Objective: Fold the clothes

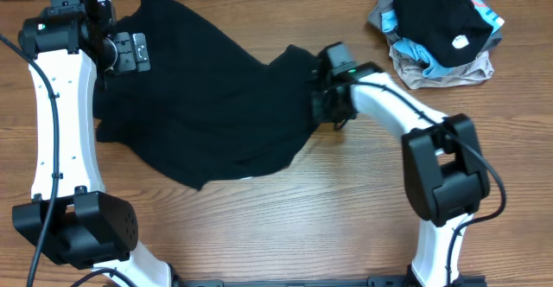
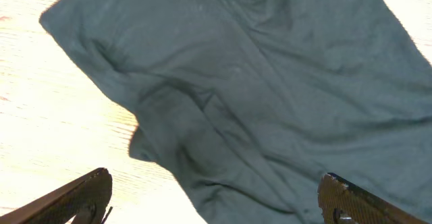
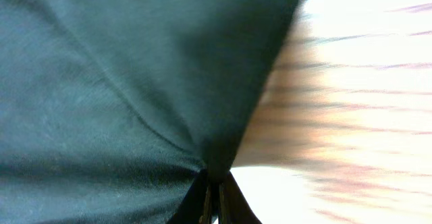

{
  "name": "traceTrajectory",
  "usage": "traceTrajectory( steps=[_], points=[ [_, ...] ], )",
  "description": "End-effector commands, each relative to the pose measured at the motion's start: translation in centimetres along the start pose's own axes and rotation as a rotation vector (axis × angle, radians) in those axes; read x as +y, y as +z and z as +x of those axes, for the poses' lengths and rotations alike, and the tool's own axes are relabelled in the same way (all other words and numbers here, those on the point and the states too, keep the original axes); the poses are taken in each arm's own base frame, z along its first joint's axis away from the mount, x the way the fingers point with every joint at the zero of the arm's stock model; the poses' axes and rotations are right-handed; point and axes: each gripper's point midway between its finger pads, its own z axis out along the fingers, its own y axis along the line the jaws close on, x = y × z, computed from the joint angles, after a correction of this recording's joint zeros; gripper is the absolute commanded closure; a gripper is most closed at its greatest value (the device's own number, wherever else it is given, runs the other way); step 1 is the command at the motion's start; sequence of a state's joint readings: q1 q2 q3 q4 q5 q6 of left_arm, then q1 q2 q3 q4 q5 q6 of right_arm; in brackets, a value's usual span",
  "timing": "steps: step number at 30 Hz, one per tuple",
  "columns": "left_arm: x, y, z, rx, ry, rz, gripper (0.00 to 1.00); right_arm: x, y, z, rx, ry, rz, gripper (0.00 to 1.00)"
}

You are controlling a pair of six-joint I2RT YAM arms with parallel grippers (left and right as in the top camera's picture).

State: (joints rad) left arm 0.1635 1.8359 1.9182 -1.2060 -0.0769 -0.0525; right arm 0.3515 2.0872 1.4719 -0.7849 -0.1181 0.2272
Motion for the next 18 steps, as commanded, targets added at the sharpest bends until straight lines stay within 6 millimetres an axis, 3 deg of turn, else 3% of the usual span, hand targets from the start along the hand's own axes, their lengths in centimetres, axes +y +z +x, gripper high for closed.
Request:
traceTrajectory(
  steps=[1,5,11,15,18],
  points=[
    [0.2,-1.3,-0.4,-0.034,0.002,-0.006,0.00,-4.7,-1.0,-2.5,-0.055,0.044,0.042,0.96],
    [0.1,-0.5,0.1,-0.015,0.004,-0.005,0.00,-8.5,-1.8,-4.4,-0.111,0.056,0.020,0.96],
    [-0.3,1.3,1.6,0.037,0.007,0.011,0.00,-12.3,-4.3,-7.9,-0.224,0.047,0.028,0.96],
    [-1.0,2.4,2.4,0.059,0.008,0.050,0.00,-13.3,-8.4,-10.6,-0.278,0.059,0.039,0.96],
    [-1.0,3.3,3.0,0.072,0.008,0.049,0.00,-12.7,-12.4,-12.1,-0.306,0.056,0.038,0.95]
  ],
)
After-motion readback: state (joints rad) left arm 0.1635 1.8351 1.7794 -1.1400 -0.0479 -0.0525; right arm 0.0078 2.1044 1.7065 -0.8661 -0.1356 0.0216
